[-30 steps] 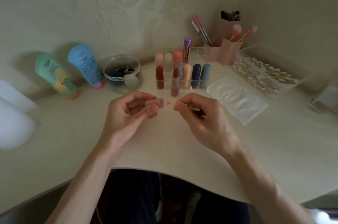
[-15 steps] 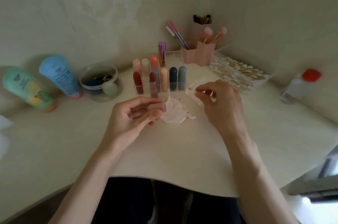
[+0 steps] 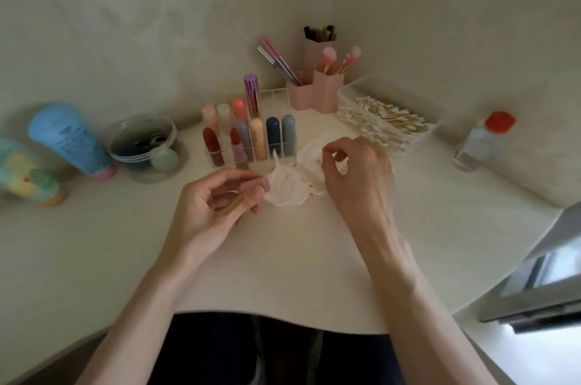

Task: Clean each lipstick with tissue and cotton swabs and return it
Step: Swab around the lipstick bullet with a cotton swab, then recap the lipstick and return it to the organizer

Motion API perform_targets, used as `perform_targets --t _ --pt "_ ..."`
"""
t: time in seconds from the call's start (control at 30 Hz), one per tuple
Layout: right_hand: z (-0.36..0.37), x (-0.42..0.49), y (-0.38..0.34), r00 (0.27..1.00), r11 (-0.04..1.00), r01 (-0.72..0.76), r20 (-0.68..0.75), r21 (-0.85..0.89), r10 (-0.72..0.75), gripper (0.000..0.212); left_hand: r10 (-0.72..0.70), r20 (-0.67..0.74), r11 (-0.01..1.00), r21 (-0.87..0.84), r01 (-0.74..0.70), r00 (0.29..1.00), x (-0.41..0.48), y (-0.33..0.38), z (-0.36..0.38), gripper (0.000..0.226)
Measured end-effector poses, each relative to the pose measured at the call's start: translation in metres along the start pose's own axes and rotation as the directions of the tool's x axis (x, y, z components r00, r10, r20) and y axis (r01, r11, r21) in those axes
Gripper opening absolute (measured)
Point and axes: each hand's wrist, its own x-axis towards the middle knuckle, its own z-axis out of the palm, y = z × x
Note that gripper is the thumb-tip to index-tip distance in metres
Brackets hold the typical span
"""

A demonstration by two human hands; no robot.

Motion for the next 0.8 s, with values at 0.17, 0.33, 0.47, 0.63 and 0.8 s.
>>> perform_targets --t 0.17,0.33,0.47,0.63,0.8 --pt "0.006 -0.008 -0.020 0.984 0.964 0.116 0.104 0.239 -0.145 0.008 -0.031 -0.081 0.999 -0.043 0.027 0.996 -0.008 -0.001 -0.020 0.026" --pt "0.020 -0.018 -0.040 0.968 0.948 0.189 0.113 0.254 -0.223 0.017 -0.049 -0.136 0.997 -0.071 0.039 0.989 -0.011 -0.004 -0.036 0.030" --pt "0.026 -0.016 -0.062 0.967 0.969 0.214 0.116 0.123 -0.228 0.033 -0.030 -0.147 0.999 -0.045 0.024 0.989 -0.013 -0.005 -0.040 0.024" --pt "0.039 -0.012 -0.083 0.961 0.983 0.181 0.218 -0.023 -0.172 0.042 0.005 -0.116 1.000 -0.029 -0.008 0.993 -0.013 -0.009 -0.042 0.029" --pt "0.055 -0.015 -0.081 0.964 0.992 0.119 0.244 -0.031 -0.108 0.033 0.043 -0.067 0.999 0.008 -0.043 0.997 -0.014 -0.011 -0.041 0.031"
